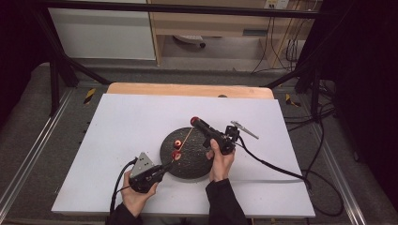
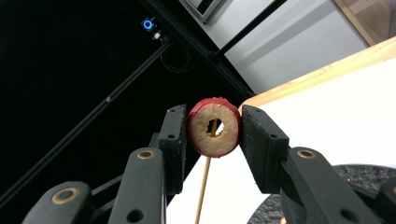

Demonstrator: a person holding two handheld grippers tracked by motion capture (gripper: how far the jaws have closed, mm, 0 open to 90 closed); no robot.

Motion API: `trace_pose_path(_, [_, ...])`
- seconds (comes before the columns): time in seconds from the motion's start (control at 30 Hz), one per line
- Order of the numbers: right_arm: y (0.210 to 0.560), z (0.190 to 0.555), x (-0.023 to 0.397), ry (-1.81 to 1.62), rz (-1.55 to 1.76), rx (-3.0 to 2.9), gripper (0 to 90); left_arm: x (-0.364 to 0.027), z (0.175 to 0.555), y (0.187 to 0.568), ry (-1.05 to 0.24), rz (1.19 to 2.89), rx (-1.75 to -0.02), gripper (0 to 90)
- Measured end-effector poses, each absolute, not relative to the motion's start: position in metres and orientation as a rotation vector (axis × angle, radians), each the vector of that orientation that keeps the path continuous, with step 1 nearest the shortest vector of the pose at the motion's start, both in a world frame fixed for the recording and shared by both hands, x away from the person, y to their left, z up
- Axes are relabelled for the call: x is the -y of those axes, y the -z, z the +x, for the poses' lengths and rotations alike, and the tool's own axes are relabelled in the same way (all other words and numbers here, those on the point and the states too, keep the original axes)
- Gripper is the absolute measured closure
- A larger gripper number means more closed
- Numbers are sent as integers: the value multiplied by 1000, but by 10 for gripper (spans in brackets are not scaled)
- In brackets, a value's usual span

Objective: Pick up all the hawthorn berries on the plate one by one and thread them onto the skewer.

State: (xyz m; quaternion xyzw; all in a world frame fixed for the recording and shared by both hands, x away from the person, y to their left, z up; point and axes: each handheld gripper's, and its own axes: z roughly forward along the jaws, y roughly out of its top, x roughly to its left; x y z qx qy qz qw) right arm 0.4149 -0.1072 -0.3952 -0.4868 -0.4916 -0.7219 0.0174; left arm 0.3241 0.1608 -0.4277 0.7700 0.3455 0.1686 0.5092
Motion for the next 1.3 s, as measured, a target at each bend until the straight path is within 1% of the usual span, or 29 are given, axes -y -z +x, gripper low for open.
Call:
trace_pose_path(0.1, [398,413,105,2253,-1519,1546,627,-160,326,430,-380,1847,-865,890])
trace_pose_path(0.6, [405,417,102,2325,-1520,1505,629,-156,321,427,-405,1805,-903,889])
trace_pose_path(0.77, [402,419,103,2356,-1524,1484,629,-156,320,430,-392,1807,-919,889])
trace_pose_path(0.97, [409,417,99,2332,-1521,1508,629,-147,321,427,-367,1787,-947,889])
trace_pose_path(1.3, [411,408,97,2313,-1502,1557,628,-138,334,420,-364,1778,-953,888])
